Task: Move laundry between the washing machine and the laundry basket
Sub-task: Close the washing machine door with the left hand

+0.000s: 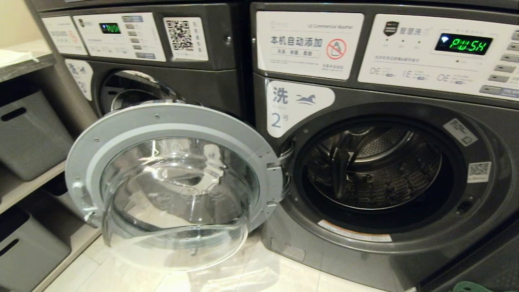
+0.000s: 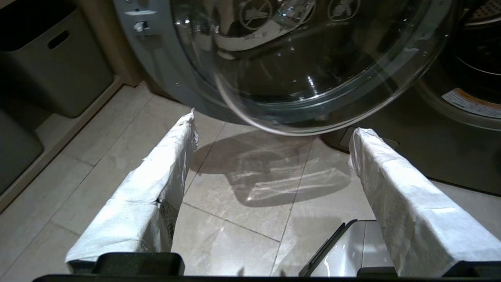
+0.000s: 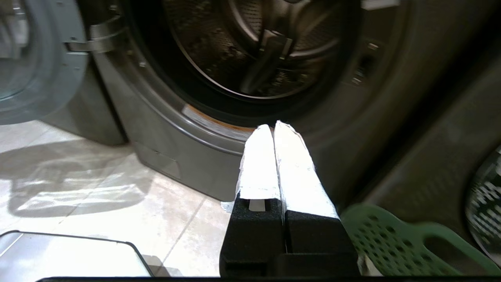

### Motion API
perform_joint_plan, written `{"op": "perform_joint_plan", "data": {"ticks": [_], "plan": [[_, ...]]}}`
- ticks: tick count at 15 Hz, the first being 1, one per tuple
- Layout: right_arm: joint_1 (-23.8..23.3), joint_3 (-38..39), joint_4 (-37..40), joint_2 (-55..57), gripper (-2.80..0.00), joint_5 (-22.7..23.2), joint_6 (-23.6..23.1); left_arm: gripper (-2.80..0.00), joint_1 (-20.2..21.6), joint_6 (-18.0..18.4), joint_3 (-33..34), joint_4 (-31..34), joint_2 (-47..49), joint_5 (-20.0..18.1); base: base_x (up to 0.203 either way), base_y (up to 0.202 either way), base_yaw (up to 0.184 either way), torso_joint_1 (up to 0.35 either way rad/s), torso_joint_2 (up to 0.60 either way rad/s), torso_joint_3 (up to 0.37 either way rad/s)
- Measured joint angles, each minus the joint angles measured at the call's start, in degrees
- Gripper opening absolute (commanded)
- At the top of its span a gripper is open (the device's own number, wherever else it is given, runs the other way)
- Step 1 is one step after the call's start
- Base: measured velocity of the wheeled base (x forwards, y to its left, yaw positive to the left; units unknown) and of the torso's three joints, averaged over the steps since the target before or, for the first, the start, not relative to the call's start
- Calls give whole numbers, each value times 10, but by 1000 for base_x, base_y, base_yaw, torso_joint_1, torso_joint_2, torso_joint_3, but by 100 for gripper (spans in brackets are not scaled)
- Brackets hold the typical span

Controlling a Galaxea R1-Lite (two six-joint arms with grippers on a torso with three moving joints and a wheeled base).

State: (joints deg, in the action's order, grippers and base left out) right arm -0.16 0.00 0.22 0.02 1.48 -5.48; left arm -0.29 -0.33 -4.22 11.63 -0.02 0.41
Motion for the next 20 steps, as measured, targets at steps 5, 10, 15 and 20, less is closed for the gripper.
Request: {"op": "perform_joint_plan", "data": {"ticks": [5, 10, 15, 20], "plan": [[0, 0, 0, 0, -280, -1, 9, 0, 0, 0, 0, 0, 0, 0, -1, 7, -175, -1, -1, 3], [0, 0, 0, 0, -280, -1, 14, 0, 1, 0, 0, 0, 0, 0, 1, 6, -97, 1, 2, 2], [0, 0, -1, 0, -280, 0, 12, 0, 1, 0, 0, 0, 0, 0, 0, 0, 0, 0, 0, 0], [0, 0, -1, 0, -280, 0, 14, 0, 0, 1, 0, 0, 0, 0, -109, 0, 2, 2, 4, 3]]}}
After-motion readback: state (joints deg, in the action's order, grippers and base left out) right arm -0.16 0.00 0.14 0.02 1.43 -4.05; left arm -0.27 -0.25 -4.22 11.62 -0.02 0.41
